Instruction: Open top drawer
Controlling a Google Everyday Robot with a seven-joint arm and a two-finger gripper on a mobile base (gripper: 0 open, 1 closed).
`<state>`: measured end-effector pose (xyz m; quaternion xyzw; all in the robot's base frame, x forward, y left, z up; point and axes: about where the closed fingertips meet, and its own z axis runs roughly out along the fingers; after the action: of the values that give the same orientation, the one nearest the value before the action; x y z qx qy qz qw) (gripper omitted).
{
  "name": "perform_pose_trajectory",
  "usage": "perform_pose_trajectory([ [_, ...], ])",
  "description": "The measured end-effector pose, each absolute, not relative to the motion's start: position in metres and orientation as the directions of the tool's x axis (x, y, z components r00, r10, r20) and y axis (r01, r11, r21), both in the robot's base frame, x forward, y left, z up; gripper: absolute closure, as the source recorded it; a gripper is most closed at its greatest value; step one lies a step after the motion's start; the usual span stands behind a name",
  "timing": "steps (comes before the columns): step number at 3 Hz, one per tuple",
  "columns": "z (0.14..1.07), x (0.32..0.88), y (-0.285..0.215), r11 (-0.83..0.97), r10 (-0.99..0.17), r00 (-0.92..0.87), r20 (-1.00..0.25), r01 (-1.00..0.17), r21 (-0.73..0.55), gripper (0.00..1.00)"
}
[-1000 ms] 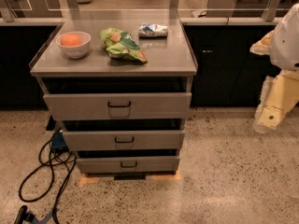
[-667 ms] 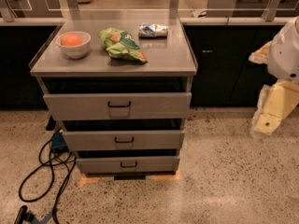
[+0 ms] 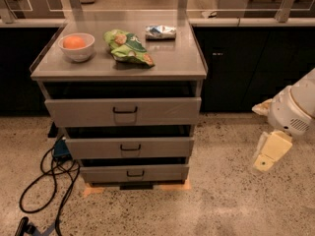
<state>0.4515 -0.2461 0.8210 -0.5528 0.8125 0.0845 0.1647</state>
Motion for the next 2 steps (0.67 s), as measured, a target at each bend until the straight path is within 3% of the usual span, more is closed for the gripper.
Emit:
perform_pose_trajectory([
  [1,0.821,0.451,-0.246,0.375,-0.870,-0.335,-0.361,-0.926,-0.045,0.00],
  [2,0.819,0.452,-0.228,0.318,-0.847,-0.270,-0.458,-0.948,-0.029,0.00],
])
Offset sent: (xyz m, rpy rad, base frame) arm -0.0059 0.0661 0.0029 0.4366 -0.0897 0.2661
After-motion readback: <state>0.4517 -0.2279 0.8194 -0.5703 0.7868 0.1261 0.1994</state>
